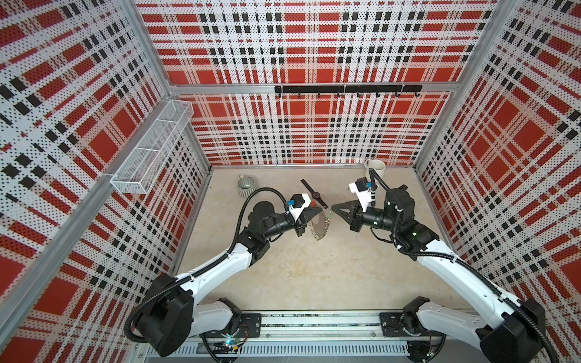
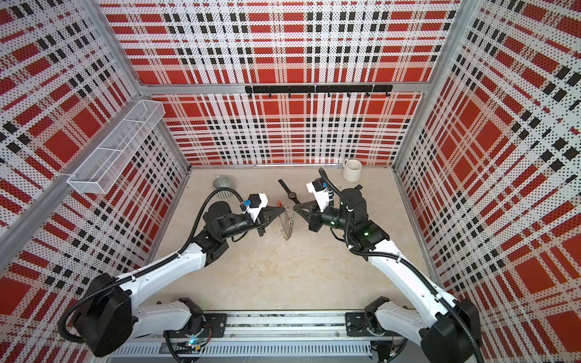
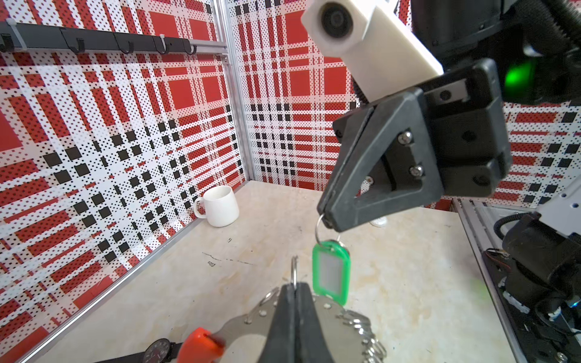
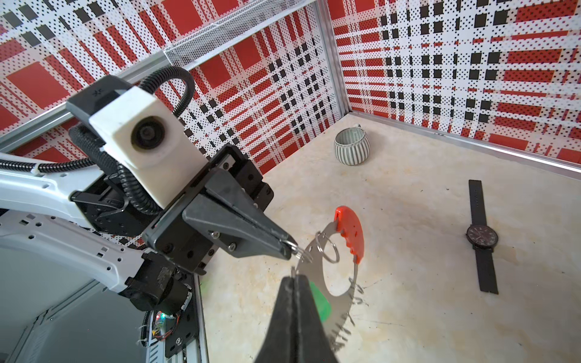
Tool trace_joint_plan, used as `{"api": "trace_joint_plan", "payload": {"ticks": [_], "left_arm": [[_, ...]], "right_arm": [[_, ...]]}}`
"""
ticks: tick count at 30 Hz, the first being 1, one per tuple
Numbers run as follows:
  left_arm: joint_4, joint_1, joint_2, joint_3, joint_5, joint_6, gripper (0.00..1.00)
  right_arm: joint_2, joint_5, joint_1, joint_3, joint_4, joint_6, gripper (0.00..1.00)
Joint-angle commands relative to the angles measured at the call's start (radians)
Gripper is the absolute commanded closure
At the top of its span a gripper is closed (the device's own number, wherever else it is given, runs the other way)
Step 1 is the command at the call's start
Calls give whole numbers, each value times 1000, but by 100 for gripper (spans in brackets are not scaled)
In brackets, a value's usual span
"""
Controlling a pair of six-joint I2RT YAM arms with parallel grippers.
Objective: Attach keys to a key ring
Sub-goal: Insert the key into the keyring.
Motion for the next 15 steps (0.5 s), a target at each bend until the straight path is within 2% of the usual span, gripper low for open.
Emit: {"api": "trace_joint_plan", "payload": {"ticks": [1, 15], "left_arm": [[80, -12, 7, 35, 4, -33, 100], [130, -20, -12, 9, -13, -38, 100]], "right_arm": [[19, -15, 15, 41, 47, 1, 100], [55, 24, 25, 58, 89, 30, 100]]}}
